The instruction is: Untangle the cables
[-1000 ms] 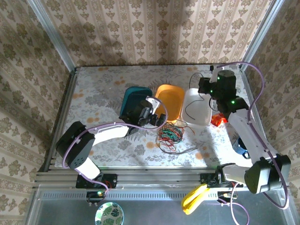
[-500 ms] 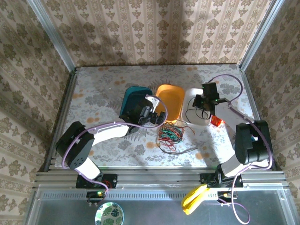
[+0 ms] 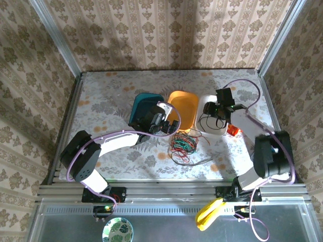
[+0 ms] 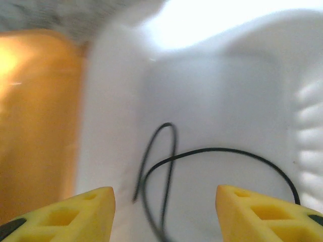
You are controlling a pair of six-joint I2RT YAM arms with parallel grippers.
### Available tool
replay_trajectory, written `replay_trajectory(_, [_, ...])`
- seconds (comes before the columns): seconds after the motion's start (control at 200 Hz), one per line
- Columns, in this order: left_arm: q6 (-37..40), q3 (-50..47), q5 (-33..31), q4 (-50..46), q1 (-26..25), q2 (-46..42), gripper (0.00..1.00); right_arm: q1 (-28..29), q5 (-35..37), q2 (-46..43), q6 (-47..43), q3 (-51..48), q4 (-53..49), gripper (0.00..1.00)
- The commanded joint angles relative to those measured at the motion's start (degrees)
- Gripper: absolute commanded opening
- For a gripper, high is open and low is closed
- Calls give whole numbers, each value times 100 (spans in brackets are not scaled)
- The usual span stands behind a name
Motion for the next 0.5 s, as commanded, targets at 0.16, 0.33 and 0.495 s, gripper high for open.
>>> replay_trajectory(0.16, [-29,167,101,-393,18,-30,100,1208,-1179,-1125,-1239,-335,-1191,56])
replay_trajectory(0.33, [-162,394,-409,-789,5,123,100,2044,-744,-1157,-1825,-214,-1733,59])
replay_trajectory(0.495, [-120,502,-477,-869,-7,192,100,2396,386,-688,-2078,85,-1803,59])
